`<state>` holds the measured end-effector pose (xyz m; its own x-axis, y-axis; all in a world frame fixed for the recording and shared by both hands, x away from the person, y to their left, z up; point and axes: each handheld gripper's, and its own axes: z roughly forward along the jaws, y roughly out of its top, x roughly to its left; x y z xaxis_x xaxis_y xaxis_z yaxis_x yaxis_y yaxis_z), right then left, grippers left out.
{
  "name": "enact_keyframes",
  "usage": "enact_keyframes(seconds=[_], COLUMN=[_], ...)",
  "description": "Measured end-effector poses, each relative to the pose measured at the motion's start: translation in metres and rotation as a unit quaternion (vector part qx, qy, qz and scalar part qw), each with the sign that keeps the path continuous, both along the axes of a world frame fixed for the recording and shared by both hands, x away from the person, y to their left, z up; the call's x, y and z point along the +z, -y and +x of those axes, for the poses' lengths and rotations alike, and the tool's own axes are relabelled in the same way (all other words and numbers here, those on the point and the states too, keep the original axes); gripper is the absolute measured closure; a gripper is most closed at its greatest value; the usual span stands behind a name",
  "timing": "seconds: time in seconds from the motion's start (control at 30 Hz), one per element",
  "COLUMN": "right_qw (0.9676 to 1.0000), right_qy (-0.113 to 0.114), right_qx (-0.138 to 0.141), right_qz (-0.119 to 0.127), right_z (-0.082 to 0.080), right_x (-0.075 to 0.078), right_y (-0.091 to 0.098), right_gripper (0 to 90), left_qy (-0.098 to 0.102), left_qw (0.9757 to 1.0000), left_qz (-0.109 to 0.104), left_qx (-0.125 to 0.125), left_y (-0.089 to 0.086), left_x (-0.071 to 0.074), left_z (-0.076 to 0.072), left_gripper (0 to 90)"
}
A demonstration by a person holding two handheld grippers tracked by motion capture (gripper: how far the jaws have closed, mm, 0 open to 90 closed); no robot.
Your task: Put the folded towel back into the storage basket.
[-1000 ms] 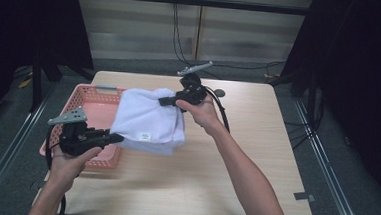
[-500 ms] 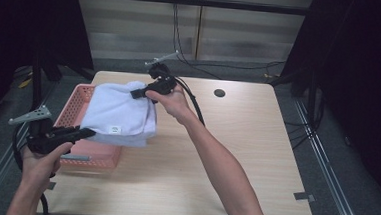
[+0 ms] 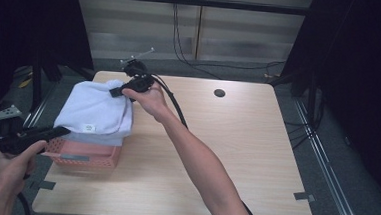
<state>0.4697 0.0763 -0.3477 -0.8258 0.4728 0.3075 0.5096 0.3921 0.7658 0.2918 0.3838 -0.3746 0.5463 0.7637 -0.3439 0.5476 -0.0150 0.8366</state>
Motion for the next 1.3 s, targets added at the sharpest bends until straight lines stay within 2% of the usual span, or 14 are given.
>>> enact_keyframes(seconds=[0.07,0.33,0.4,0.47,0.6,0.63,0.73,0.8,0.87,0.97,1.07,1.13,1.2,1.3], right_qw=[1.0,0.9997,0.9995,0.9993,0.9989,0.9988,0.9986,0.9982,0.9982,0.9982,0.9983,0.9983,0.9978,0.9982], right_qy=[-0.003,-0.01,-0.018,-0.021,-0.024,-0.023,-0.018,-0.023,-0.026,-0.023,-0.017,-0.02,-0.015,-0.009], right_qx=[-0.002,-0.017,-0.022,-0.025,-0.031,-0.034,-0.041,-0.043,-0.046,-0.045,-0.043,-0.037,-0.042,-0.047], right_qz=[0.003,-0.012,-0.016,-0.018,-0.027,-0.028,-0.028,-0.034,-0.029,-0.033,-0.036,-0.041,-0.05,-0.037], right_z=[0.0,0.002,0.003,0.004,0.003,0.003,0.002,0.002,0.002,0.001,0.002,0.004,0.006,0.009], right_x=[-0.002,-0.027,-0.035,-0.045,-0.059,-0.061,-0.067,-0.077,-0.083,-0.087,-0.09,-0.093,-0.096,-0.093], right_y=[-0.009,-0.04,-0.046,-0.049,-0.055,-0.055,-0.056,-0.058,-0.058,-0.059,-0.057,-0.057,-0.055,-0.047], right_gripper=[66.4,66.5,66.5,66.5,66.5,66.5,66.5,66.3,66.0,65.6,63.5,55.6,45.1,40.1], left_qy=[-0.006,-0.033,-0.048,-0.054,-0.062,-0.066,-0.069,-0.073,-0.077,-0.082,-0.095,-0.097,-0.089,-0.075], left_qw=[0.9999,0.9987,0.9973,0.9966,0.9953,0.9942,0.9931,0.9908,0.9895,0.9895,0.9861,0.9848,0.9859,0.9876], left_qz=[-0.007,0.013,0.031,0.034,0.049,0.068,0.079,0.1,0.109,0.109,0.128,0.136,0.129,0.124], left_qx=[0.009,0.036,0.046,0.051,0.055,0.05,0.052,0.054,0.056,0.047,0.048,0.049,0.057,0.062], left_y=[-0.008,-0.03,-0.034,-0.037,-0.036,-0.034,-0.03,-0.025,-0.024,-0.023,-0.021,-0.021,-0.021,-0.021], left_x=[-0.003,-0.023,-0.033,-0.038,-0.044,-0.045,-0.045,-0.045,-0.045,-0.048,-0.05,-0.049,-0.047,-0.041], left_z=[0.0,0.004,0.008,0.009,0.01,0.011,0.012,0.012,0.013,0.014,0.015,0.015,0.013,0.01], left_gripper=[73.9,73.9,73.9,73.9,73.9,73.9,73.7,73.5,72.7,71.1,64.6,53.8,45.7,39.2])
